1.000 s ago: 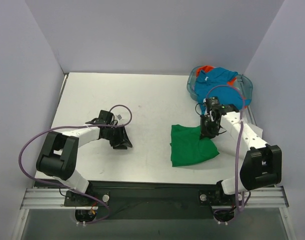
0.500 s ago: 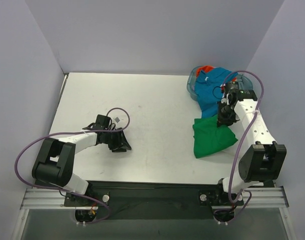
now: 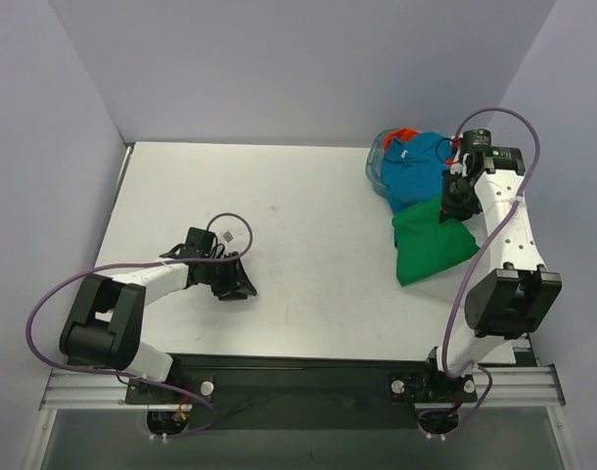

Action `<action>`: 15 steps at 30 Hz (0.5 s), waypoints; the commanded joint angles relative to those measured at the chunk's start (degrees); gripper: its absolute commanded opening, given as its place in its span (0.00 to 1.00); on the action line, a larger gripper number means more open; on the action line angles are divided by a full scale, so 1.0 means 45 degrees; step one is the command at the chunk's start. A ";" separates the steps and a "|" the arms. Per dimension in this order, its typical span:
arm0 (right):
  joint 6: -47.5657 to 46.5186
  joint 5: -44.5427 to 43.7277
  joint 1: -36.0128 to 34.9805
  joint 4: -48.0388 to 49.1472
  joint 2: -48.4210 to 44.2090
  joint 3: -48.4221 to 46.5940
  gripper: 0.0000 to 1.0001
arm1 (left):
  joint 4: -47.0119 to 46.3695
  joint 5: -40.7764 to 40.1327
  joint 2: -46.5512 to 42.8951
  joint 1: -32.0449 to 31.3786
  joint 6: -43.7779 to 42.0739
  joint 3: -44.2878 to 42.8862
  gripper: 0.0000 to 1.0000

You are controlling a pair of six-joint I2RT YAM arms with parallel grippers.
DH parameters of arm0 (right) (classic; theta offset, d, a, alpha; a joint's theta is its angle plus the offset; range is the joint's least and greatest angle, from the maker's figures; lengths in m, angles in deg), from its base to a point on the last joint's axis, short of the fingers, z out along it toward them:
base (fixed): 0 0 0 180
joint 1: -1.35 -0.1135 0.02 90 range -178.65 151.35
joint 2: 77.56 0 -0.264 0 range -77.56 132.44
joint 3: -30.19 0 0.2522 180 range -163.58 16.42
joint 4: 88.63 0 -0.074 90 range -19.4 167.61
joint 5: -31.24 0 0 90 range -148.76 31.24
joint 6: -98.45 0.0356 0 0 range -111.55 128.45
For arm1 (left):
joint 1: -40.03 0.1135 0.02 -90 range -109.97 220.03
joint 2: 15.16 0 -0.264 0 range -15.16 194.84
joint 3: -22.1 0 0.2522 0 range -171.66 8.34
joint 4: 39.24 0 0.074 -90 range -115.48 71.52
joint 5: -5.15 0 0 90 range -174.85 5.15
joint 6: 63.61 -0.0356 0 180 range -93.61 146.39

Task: Fold and stack the t-shirts
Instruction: Put the neatly folded tshirt into the corner of the board with the right arm

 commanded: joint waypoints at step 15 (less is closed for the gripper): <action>0.0572 -0.0141 0.1927 -0.0087 -0.0371 0.1306 0.00 | 0.0351 -0.0608 -0.0493 0.0042 -0.0108 0.0379 0.49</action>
